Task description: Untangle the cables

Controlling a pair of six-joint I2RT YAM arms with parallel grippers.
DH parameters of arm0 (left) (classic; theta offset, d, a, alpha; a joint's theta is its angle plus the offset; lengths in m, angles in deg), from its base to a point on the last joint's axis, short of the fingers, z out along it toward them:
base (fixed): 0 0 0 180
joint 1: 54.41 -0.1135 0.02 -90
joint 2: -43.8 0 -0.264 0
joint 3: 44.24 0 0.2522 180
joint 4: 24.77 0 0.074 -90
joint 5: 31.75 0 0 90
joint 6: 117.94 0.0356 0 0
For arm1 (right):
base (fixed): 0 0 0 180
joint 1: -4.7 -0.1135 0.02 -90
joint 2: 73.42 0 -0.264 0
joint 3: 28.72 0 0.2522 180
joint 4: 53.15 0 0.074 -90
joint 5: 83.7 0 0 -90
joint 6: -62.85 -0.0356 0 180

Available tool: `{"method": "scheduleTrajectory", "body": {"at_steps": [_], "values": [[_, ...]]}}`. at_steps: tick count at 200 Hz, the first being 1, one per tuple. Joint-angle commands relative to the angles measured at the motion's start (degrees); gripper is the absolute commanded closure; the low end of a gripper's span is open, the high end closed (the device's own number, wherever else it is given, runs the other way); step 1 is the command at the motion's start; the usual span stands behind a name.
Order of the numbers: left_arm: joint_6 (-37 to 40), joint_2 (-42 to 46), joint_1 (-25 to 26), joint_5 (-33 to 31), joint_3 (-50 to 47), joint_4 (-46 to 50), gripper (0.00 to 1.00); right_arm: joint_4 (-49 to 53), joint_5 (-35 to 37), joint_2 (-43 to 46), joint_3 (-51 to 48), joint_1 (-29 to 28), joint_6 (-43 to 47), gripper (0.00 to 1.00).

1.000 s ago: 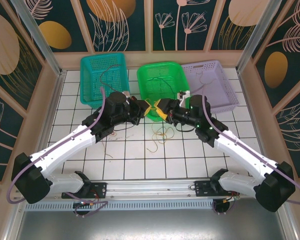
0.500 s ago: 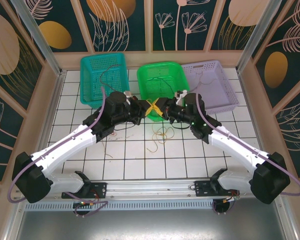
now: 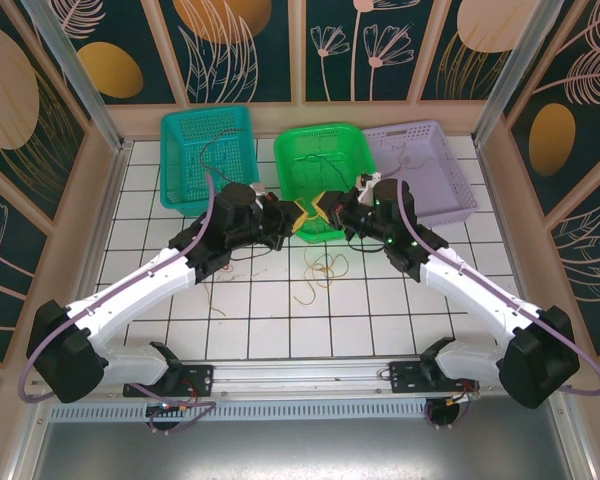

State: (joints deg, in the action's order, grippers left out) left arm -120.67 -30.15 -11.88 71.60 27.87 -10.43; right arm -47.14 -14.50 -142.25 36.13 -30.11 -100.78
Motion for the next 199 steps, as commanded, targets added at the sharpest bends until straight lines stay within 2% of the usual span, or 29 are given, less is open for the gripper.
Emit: {"method": "scheduleTrajectory", "body": {"at_steps": [1,31,53,61,73,92,126,143,162,199], "values": [[-0.03,-0.51,-0.12,1.16,0.72,-1.38,1.0,1.57,2.36,2.01,2.69,0.45,2.71,1.0],[-1.05,-0.3,-0.16,0.95,0.02,-2.52,0.98,1.22,7.1,4.26,5.35,0.41,7.25,1.0],[0.62,0.62,-0.16,-1.47,0.81,-0.86,0.57,7.49,9.54,4.48,11.68,0.14,13.73,1.0],[1.99,1.1,-0.08,-2.82,1.27,0.62,0.47,10.71,10.13,4.34,13.93,0.13,15.82,1.0],[4.66,1.98,-0.16,-4.46,1.55,2.93,0.41,13.8,10.83,4.33,16.66,0.11,18.16,1.0],[10.04,2.74,-0.09,-5.98,1.33,9.49,0.4,17.15,11.22,4.42,19.09,0.34,20.11,1.0],[20.81,1.05,1.0,-4.37,-3.96,19.6,0.58,19.55,12.11,5.24,18.88,0.8,20.26,1.0],[23.86,-1.16,3.79,-4.2,-8.22,21.15,0.6,19.71,12.35,5.69,17.91,1.69,19.9,1.0],[21.9,-4.11,7.23,-3.63,-11.67,20.38,0.59,19.93,12.49,5.88,17.15,2.59,19.59,1.0],[19.86,-8.24,11.27,-4.12,-15.88,8.77,0.52,19.4,11.92,5.76,15.09,3.12,18.77,1.0]]}}
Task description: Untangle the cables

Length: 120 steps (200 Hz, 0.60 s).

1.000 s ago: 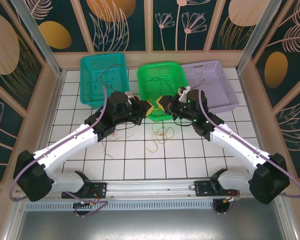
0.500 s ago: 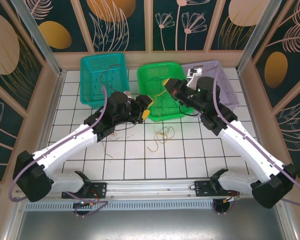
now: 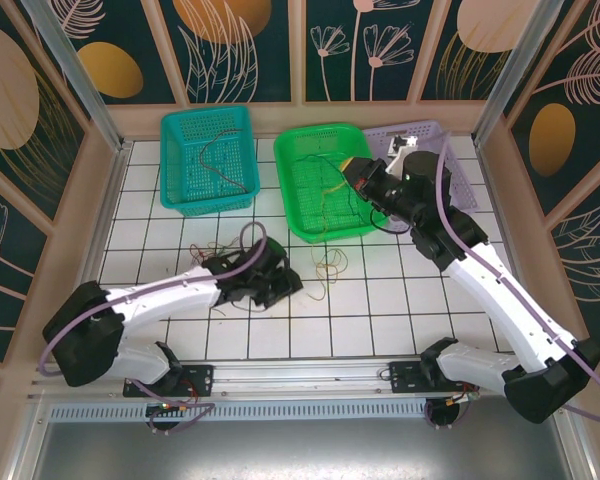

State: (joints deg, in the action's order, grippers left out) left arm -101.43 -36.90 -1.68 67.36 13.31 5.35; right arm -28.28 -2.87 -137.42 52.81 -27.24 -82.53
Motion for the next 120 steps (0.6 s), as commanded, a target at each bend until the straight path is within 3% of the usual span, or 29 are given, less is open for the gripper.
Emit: {"method": "scheduleTrajectory", "body": {"at_steps": [1,43,120], "values": [[0.63,-1.56,1.1,0.17,-1.33,-7.21,0.52,0.47,0.29,0.92,-1.63,0.28,0.44,1.0],[1.64,-9.35,2.14,-0.14,1.62,-11.76,0.51,-0.3,-0.06,1.56,-3.87,0.3,-0.68,1.0],[1.4,-16.2,2.68,-0.91,5.48,-9.83,0.54,2.42,1.08,4.55,-4.19,4.04,0.1,1.0]]}}
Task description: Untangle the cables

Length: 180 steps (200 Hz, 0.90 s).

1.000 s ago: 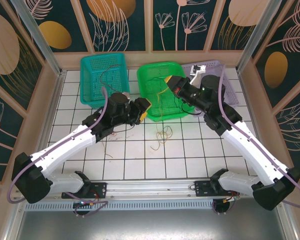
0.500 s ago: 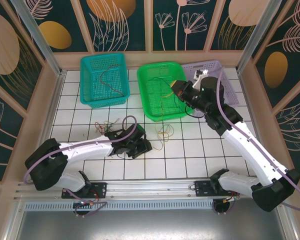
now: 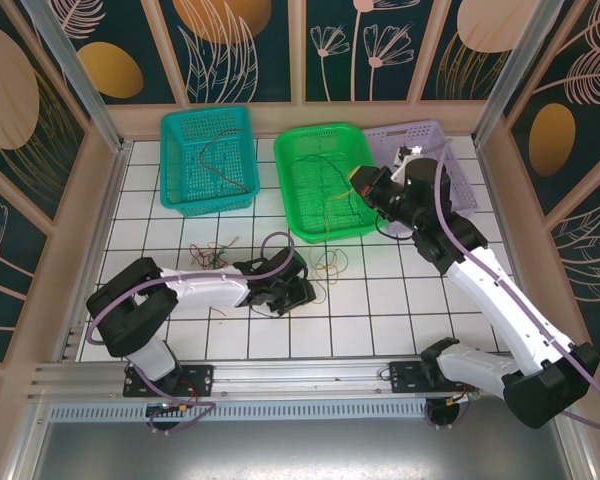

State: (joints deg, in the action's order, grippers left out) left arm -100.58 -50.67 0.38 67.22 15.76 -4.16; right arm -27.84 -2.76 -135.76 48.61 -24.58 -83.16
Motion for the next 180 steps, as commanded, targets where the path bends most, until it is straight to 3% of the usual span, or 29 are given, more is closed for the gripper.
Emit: {"method": "scheduleTrajectory", "body": {"at_steps": [1,61,131,180], "values": [[0.6,-2.45,0.65,-0.88,3.18,-0.16,0.54,2.11,0.97,3.0,0.03,1.57,0.82,1.0],[0.92,-3.4,1.2,-1.83,5.63,0.81,0.52,3.99,-10.65,6.67,-3.35,15.08,2.69,1.0],[1.61,-8.31,1.74,-1.56,9.13,0.27,0.56,3.12,-14.9,9.52,-7.66,19.97,1.43,1.0],[-0.43,-9.84,2.43,-2.85,11.06,-2.53,0.51,2.16,-18.25,9.19,-3.84,21.96,-0.55,1.0]]}}
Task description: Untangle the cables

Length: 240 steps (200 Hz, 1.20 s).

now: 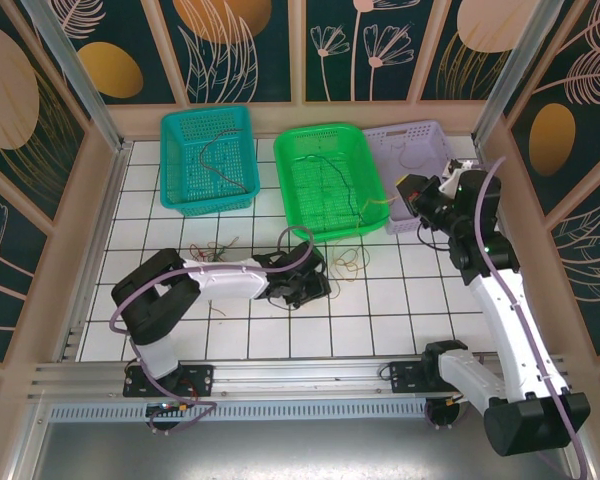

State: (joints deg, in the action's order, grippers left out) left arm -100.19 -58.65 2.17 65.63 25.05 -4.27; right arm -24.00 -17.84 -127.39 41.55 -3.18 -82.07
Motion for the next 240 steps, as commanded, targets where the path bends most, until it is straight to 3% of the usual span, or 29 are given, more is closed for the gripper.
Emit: {"method": "scheduleTrajectory", "body": {"at_steps": [1,45,110,191,240], "values": [[-0.85,-1.87,0.64,-1.28,1.73,-2.52,0.5,-1.64,-3.22,0.81,3.46,0.57,-1.71,1.0],[-4.12,-2.41,0.59,-0.78,-1.27,-10.07,0.47,0.76,-4.49,0.14,8.66,0.57,-2.42,1.0],[-3.51,-5.83,0.51,-2.49,-0.17,-12.94,0.58,1.39,-4.25,1.95,8.0,0.57,-3.99,1.0],[-3.29,-8.12,1.48,6.65,2.61,-24.09,0.53,1.05,-3.82,1.7,8.96,0.58,-4.38,1.0],[0.97,-12.34,3.8,10.34,9.58,-18.01,0.6,0.07,-3.78,0.91,8.71,0.56,-4.6,1.0]]}}
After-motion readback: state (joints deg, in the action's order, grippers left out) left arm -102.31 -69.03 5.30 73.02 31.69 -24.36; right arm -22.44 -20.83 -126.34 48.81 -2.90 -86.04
